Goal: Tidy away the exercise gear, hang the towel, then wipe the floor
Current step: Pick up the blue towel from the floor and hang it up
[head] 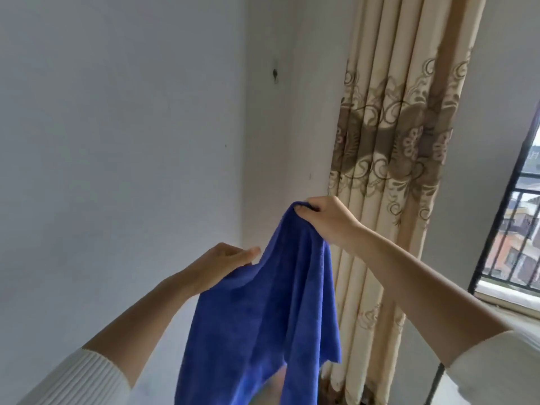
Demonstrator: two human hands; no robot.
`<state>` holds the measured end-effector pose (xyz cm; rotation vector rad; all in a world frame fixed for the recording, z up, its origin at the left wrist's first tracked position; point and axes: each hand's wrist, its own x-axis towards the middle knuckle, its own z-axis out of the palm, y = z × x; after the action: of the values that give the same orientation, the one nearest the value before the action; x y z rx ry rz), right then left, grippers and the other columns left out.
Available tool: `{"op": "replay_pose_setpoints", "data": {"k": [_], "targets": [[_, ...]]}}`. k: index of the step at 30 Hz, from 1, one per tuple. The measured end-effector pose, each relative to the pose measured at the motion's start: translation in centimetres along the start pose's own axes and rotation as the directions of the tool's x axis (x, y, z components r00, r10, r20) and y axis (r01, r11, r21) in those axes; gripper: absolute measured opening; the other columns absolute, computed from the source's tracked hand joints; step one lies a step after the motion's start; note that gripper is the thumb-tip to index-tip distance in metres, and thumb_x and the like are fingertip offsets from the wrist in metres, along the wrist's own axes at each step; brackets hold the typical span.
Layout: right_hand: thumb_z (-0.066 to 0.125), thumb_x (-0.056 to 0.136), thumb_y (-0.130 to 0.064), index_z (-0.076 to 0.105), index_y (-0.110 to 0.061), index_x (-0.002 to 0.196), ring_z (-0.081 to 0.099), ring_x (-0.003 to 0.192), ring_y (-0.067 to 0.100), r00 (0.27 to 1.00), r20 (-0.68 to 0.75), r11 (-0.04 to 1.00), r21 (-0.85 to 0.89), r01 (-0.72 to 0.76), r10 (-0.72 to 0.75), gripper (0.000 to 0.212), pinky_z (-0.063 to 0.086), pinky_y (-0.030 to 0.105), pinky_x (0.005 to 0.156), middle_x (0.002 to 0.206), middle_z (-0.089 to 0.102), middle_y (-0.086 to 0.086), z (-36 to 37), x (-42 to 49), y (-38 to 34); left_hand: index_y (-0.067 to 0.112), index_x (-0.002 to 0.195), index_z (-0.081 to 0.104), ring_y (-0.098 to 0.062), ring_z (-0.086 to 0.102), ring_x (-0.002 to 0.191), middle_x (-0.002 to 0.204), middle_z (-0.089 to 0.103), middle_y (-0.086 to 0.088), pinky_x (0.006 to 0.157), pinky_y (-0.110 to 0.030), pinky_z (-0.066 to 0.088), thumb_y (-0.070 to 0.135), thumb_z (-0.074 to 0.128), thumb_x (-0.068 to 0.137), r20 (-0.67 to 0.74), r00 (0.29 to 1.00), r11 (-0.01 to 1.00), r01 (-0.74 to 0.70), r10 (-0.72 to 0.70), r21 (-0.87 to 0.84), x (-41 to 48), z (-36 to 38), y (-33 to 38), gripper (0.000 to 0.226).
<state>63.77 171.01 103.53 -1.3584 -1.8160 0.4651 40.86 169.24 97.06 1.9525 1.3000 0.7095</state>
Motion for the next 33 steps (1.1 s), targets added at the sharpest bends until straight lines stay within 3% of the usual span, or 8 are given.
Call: {"op": "replay_pose_setpoints", "data": {"k": [3, 7, 16, 22, 25, 29, 31, 33], "targets": [[0.058, 0.092, -0.027, 0.048, -0.003, 0.066, 0.032, 0.053, 0.017, 0.999, 0.027, 0.999, -0.003, 0.036, -0.036, 0.036, 0.026, 0.024, 0.046, 0.060, 0.035, 0.006, -0.3, 6.8, 1.1, 0.024, 0.060, 0.057, -0.008, 0.050, 0.049, 0.056, 0.055, 0.009, 0.053, -0.019, 0.040, 0.056, 0.059, 0.082, 0.061, 0.997, 0.998, -0.042, 0.039, 0.044, 6.5, -1.7, 0.5, 0.039], [0.061, 0.089, -0.028, 0.065, 0.001, 0.082, 0.042, 0.056, 0.015, 0.995, 0.046, 0.997, 0.006, 0.083, -0.083, 0.030, 0.035, 0.026, 0.051, 0.063, 0.051, 0.006, 0.2, 14.3, 2.6, 0.029, 0.096, 0.064, -0.009, 0.068, 0.084, 0.091, 0.070, 0.009, 0.078, -0.031, 0.057, 0.044, 0.067, 0.078, -0.103, 0.991, 0.997, -0.082, 0.080, -0.007, 15.5, -3.1, 2.4, 0.024], [0.062, 0.087, -0.023, 0.073, -0.012, 0.088, 0.054, 0.068, 0.018, 0.987, -0.039, 0.983, 0.095, 0.158, -0.155, 0.015, 0.047, 0.028, 0.066, 0.076, 0.064, 0.013, -2.9, 31.5, 6.2, 0.013, 0.087, 0.071, -0.024, 0.068, 0.092, 0.089, 0.073, -0.005, 0.088, -0.043, 0.055, 0.015, 0.060, 0.085, -0.436, 0.898, 0.946, -0.191, 0.060, -0.263, 31.8, -6.8, 4.9, 0.011], [0.063, 0.086, -0.018, 0.074, -0.015, 0.086, 0.064, 0.078, 0.014, 0.969, -0.068, 0.964, 0.109, 0.243, -0.237, 0.011, 0.053, 0.029, 0.075, 0.088, 0.072, 0.007, -5.4, 42.6, 8.3, 0.025, 0.084, 0.061, -0.021, 0.067, 0.078, 0.084, 0.069, -0.005, 0.079, -0.044, 0.056, 0.012, 0.061, 0.087, -0.662, 0.728, 0.958, -0.282, 0.178, -0.053, 41.9, -11.8, 7.4, 0.014], [0.064, 0.085, -0.010, 0.071, -0.021, 0.081, 0.062, 0.069, 0.006, 0.948, -0.086, 0.918, 0.235, 0.318, -0.306, 0.014, 0.047, 0.018, 0.063, 0.077, 0.068, -0.002, -6.9, 47.4, 8.6, 0.023, 0.085, 0.055, -0.020, 0.059, 0.067, 0.082, 0.066, -0.012, 0.064, -0.033, 0.049, 0.010, 0.059, 0.088, -0.683, 0.671, 0.953, -0.274, 0.287, 0.131, 45.4, -14.3, 9.6, 0.014], [0.059, 0.083, 0.004, 0.068, -0.023, 0.068, 0.057, 0.073, 0.010, 0.872, -0.152, 0.800, 0.348, 0.488, -0.466, 0.032, 0.047, 0.020, 0.072, 0.077, 0.065, -0.003, -8.9, 52.9, 7.9, 0.021, 0.077, 0.062, -0.014, 0.059, 0.074, 0.080, 0.063, 0.001, 0.067, -0.019, 0.044, 0.003, 0.055, 0.089, -0.629, 0.580, 0.846, -0.240, 0.518, 0.476, 48.5, -18.3, 12.5, 0.022], [0.054, 0.086, 0.005, 0.071, -0.019, 0.073, 0.056, 0.069, 0.008, 0.833, -0.157, 0.811, 0.190, 0.553, -0.531, 0.032, 0.046, 0.014, 0.070, 0.076, 0.064, -0.005, -9.3, 55.4, 7.6, 0.018, 0.084, 0.068, -0.015, 0.057, 0.080, 0.084, 0.058, 0.003, 0.069, -0.021, 0.040, 0.001, 0.052, 0.089, -0.558, 0.569, 0.729, -0.110, 0.604, 0.676, 50.0, -20.3, 13.7, 0.024], [0.051, 0.089, 0.003, 0.072, -0.015, 0.088, 0.054, 0.070, 0.010, 0.759, -0.151, 0.772, -0.184, 0.608, -0.633, 0.028, 0.045, 0.014, 0.067, 0.082, 0.057, -0.006, -9.4, 57.8, 7.2, 0.015, 0.099, 0.068, -0.021, 0.056, 0.086, 0.091, 0.055, 0.000, 0.071, -0.026, 0.038, 0.003, 0.048, 0.090, -0.467, 0.613, 0.542, 0.075, 0.637, 0.837, 51.5, -22.1, 14.5, 0.025]]}}
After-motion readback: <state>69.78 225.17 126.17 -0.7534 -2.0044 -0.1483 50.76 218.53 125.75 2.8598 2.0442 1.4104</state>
